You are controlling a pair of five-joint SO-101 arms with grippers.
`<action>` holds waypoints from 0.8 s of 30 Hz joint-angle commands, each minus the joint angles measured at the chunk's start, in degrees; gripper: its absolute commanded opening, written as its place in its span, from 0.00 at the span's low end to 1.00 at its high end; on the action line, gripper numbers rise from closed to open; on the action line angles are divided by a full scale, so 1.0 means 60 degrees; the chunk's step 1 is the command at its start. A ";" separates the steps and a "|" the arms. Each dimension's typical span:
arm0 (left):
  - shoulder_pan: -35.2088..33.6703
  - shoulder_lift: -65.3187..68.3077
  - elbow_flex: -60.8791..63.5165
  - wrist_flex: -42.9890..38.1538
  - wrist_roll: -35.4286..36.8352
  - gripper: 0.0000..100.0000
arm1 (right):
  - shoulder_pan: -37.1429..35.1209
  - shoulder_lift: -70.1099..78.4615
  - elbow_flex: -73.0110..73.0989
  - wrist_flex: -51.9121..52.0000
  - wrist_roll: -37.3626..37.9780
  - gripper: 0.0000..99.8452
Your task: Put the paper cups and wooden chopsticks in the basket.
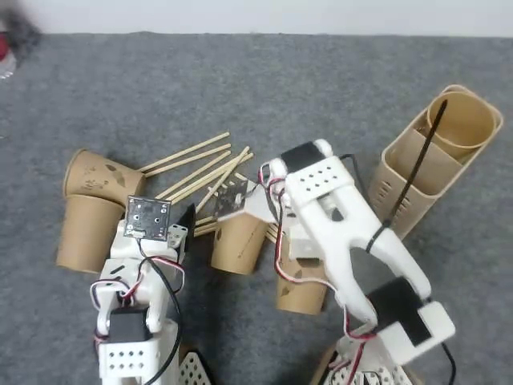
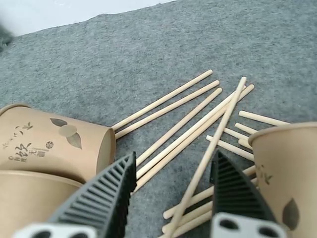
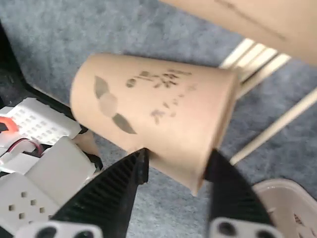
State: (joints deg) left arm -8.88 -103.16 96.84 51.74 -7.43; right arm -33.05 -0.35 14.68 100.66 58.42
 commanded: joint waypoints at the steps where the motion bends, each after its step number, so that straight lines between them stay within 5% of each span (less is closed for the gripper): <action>1: 0.0088 -0.0132 -0.0066 -0.0015 -0.0088 0.24 | -0.0667 -0.0784 0.0264 0.0403 0.0103 0.00; 7: 0.0088 -0.0132 -0.0066 -0.0015 -0.0088 0.24 | -0.0667 -0.2234 -0.0161 0.0418 0.0073 0.01; 16: 0.0088 -0.0132 -0.0066 -0.0015 -0.0088 0.24 | 0.1018 -0.5194 -0.3604 0.0403 -0.0615 0.01; 24: 0.0088 -0.0132 -0.0066 0.0000 -0.0088 0.24 | 0.5033 -0.5355 -0.5963 -0.0183 -0.0645 0.01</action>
State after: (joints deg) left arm -8.88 -103.16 96.84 51.74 -7.43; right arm -13.10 -30.86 -16.09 100.57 55.25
